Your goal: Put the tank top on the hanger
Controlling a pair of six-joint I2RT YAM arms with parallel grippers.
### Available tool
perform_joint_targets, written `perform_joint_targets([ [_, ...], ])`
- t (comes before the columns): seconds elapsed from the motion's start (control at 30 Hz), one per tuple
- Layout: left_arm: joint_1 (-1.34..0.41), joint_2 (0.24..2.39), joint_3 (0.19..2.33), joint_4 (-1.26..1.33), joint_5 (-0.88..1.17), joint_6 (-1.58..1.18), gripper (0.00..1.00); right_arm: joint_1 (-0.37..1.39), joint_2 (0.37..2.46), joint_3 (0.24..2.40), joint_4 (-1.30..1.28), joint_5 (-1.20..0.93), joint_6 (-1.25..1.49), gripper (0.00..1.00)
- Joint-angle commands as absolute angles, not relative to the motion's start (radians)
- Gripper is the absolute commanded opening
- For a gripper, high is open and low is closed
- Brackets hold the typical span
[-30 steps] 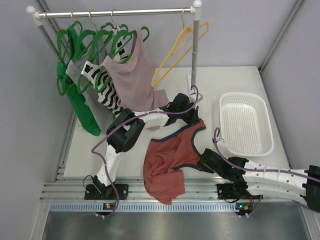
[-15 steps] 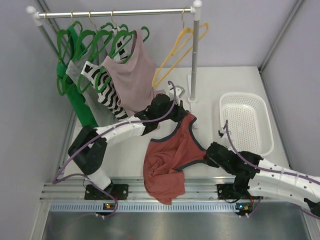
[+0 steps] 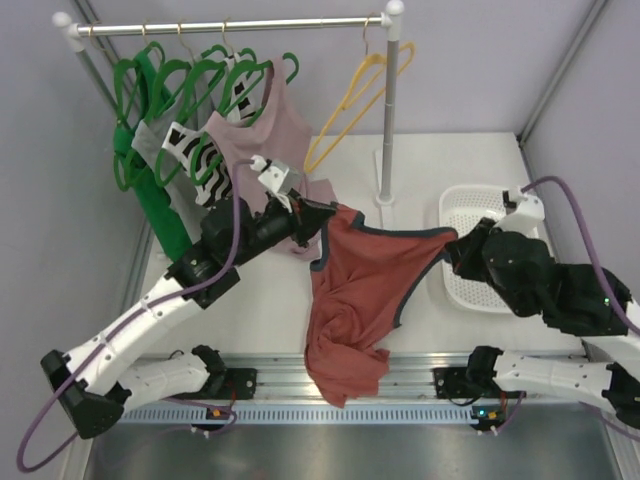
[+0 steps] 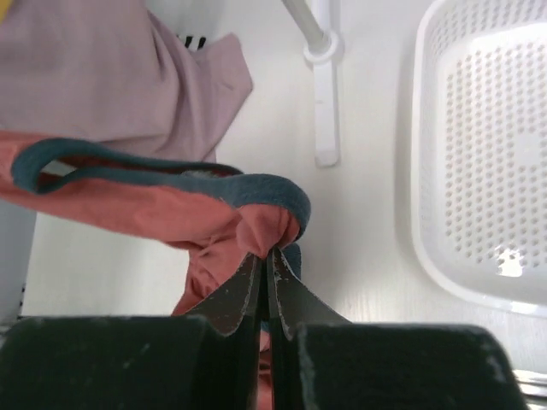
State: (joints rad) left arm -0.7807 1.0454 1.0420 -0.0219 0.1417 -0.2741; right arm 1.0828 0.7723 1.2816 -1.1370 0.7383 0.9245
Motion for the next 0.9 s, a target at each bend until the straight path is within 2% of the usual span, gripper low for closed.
perform_joint_targets([
  [0.0, -0.782, 0.97, 1.141, -0.127, 0.123, -0.241, 0.0, 1.063, 0.84, 1.473, -1.169, 0.851, 0.731, 0.0],
  [0.13, -0.782, 0.96, 1.329, -0.236, 0.058, -0.209, 0.0, 1.026, 0.936, 1.67, -1.096, 0.867, 0.553, 0.0],
  [0.3, -0.782, 1.031, 1.535, -0.299, -0.057, -0.137, 0.0, 0.908, 1.098, 1.944, -0.985, 0.772, 0.295, 0.0],
  [0.43, -0.782, 1.104, 1.744, -0.341, -0.08, -0.104, 0.0, 0.802, 1.221, 2.158, -0.94, 0.66, 0.193, 0.0],
  [0.6, -0.782, 1.152, 1.894, -0.37, -0.086, -0.084, 0.0, 0.683, 1.357, 2.4, -0.936, 0.529, 0.158, 0.0],
  [0.73, -0.782, 1.192, 1.977, -0.397, -0.1, -0.074, 0.0, 0.612, 1.362, 2.392, -0.894, 0.45, 0.176, 0.0],
  [0.87, -0.782, 1.216, 2.013, -0.434, -0.095, -0.074, 0.0, 0.577, 1.327, 2.286, -0.853, 0.404, 0.193, 0.0],
])
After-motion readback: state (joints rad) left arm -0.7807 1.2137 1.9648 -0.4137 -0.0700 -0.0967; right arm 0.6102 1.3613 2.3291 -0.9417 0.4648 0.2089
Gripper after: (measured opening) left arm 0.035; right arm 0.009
